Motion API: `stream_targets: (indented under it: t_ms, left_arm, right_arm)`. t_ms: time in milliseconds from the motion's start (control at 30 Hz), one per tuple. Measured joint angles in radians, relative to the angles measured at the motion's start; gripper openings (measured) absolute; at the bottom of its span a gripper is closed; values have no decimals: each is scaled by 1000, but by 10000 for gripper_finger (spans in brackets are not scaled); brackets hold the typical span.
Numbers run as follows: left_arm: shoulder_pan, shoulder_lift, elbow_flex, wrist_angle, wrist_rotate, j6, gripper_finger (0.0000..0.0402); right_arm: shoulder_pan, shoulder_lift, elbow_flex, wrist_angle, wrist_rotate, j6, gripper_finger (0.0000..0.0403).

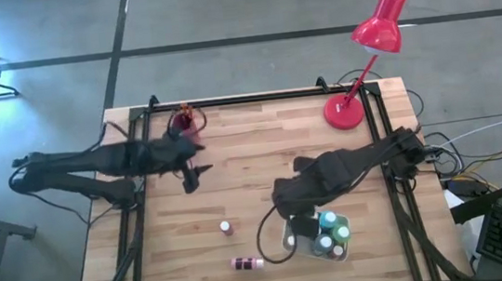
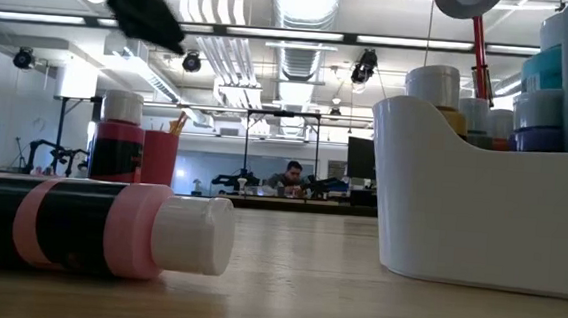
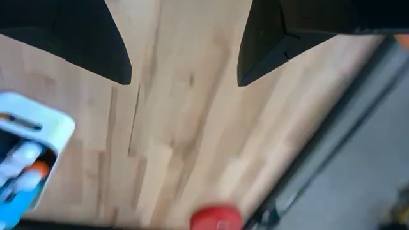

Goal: Pick & Place Paint Supplies
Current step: Put the pink paint bottle into the white bin

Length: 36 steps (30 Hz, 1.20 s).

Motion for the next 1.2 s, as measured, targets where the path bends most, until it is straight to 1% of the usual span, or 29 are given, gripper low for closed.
stream_targets:
  t_ms: [67, 167, 233, 300, 433, 533, 600, 667, 833, 1000, 1200]
  left_arm:
    - [-46, -37, -78, 6, -46, -90, 289]
    - [-137, -93, -186, 30, -137, -250, 289]
    - [-217, -124, -256, 83, -184, -357, 289]
    - [-304, -139, -326, 170, -236, -440, 289]
    - [-458, -134, -428, 353, -328, -520, 289]
    - [-544, -114, -460, 407, -396, -537, 289]
    - [-595, -92, -467, 411, -446, -555, 289]
    - [-642, -66, -471, 410, -493, -561, 289]
    - [-743, 3, -472, 408, -571, -605, 289]
    - [-822, 75, -472, 404, -577, -717, 289]
    - [-889, 150, -472, 387, -567, -838, 289]
  right_arm:
    - [-3, -35, -18, 0, 47, -15, 127]
    - [-10, -89, -52, -1, 150, -45, 137]
    - [-18, -122, -71, -1, 227, -54, 144]
    - [-28, -151, -88, -1, 299, -58, 149]
    - [-49, -196, -106, 2, 447, -58, 159]
    - [-59, -217, -109, 6, 507, -58, 166]
    - [-65, -225, -109, 9, 529, -58, 171]
    - [-73, -226, -109, 13, 529, -58, 175]
    - [-95, -225, -110, 13, 536, -58, 183]
    - [-104, -224, -111, 14, 538, -105, 182]
    - [-105, -224, -111, 17, 572, -188, 161]
